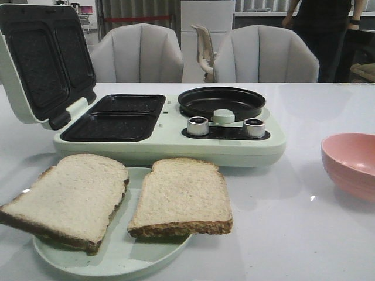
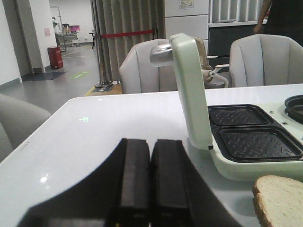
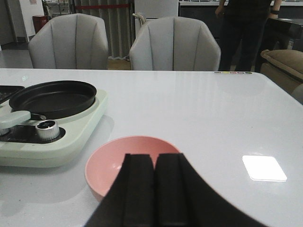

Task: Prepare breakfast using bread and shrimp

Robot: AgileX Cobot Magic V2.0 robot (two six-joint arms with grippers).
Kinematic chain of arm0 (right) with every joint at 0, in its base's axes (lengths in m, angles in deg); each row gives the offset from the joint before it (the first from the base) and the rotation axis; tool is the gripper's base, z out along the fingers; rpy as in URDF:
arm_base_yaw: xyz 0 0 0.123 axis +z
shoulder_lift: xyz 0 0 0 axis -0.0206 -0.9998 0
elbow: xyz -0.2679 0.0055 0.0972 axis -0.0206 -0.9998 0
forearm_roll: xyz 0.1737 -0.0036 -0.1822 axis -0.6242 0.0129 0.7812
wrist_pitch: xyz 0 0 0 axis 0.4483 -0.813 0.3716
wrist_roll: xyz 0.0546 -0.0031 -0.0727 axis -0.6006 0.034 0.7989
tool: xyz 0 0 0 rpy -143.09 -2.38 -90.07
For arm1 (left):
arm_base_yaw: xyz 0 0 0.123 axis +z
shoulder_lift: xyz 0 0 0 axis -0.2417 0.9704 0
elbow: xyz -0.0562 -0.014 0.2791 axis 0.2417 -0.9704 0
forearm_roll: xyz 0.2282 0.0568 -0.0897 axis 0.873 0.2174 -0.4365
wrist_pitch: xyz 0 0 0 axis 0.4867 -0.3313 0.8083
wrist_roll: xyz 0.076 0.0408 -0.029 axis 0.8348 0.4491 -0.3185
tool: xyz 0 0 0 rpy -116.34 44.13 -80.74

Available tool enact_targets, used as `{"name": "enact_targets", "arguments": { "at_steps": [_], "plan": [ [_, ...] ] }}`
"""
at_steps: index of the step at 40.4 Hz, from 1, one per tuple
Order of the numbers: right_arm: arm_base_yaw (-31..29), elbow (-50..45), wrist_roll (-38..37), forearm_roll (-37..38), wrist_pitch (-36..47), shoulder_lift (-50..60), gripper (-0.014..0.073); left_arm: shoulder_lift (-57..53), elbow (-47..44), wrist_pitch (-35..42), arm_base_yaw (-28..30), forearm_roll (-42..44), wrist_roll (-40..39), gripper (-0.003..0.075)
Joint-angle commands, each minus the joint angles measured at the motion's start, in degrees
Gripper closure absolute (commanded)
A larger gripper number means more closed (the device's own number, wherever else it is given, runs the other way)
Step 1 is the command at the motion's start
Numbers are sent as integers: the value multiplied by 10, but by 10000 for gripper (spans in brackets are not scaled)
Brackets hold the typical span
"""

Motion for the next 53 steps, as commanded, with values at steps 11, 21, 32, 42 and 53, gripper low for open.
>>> {"name": "enact_targets", "arguments": {
  "at_steps": [11,21,32,42,53],
  "plan": [
    [3,10,4,4,52,13,549,-12,-3,51,-4,-3,-2,619],
    [3,10,4,4,52,13,549,-12,-3,51,-4,-3,-2,619],
    [3,10,4,4,52,13,549,-12,-3,51,-4,-3,-2,619],
    [3,10,4,4,52,13,549,-12,-3,51,-4,-3,-2,619],
    [3,37,3,-5,49,13,549,-12,22,77,-4,-15,-2,619]
  ]
}}
